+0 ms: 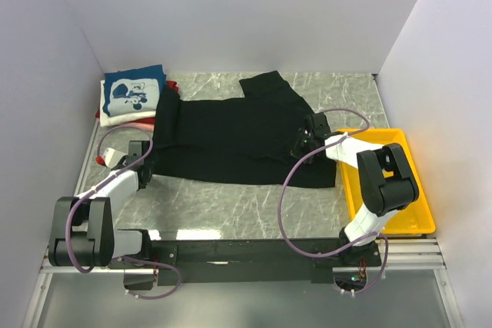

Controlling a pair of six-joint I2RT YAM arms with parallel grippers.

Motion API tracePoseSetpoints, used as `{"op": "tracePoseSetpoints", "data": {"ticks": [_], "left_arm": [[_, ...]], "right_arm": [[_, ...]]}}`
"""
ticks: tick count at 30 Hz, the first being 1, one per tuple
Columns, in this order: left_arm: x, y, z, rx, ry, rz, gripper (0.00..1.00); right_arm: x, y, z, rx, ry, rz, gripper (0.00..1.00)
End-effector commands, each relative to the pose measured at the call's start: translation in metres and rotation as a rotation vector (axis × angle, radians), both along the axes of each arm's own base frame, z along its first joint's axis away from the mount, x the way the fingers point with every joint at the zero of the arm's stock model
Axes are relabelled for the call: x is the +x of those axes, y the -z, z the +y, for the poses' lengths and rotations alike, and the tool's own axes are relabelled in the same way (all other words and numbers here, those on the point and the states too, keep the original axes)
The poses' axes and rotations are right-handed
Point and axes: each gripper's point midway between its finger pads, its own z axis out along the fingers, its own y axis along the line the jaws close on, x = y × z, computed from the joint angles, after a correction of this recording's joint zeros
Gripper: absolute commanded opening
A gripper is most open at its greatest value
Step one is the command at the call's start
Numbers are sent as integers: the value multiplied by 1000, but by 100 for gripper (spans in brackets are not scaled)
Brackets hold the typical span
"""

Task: Fold and stack the t-shirts
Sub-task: Fold the tshirt

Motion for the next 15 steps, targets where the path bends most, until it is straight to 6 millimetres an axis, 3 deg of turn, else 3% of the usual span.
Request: {"op": "tracePoseSetpoints", "data": {"ticks": [1,4,10,13,15], "left_arm": [[2,-6,2,16,0,-19,1],[0,-12,2,20,5,-38,1],[-5,-16,2,27,15,-48,1],[-6,-18,2,25,21,-52,1],[-7,-19,1,25,26,-56,1]], "right_arm": [[17,-15,13,27,-9,-50,12],[26,-24,19,29,-15,-65,4],[53,-44,41,39,-45,-94,1],[65,-43,54,40,-67,-88,2],[73,-39,62,42,-83,-76,8]]}}
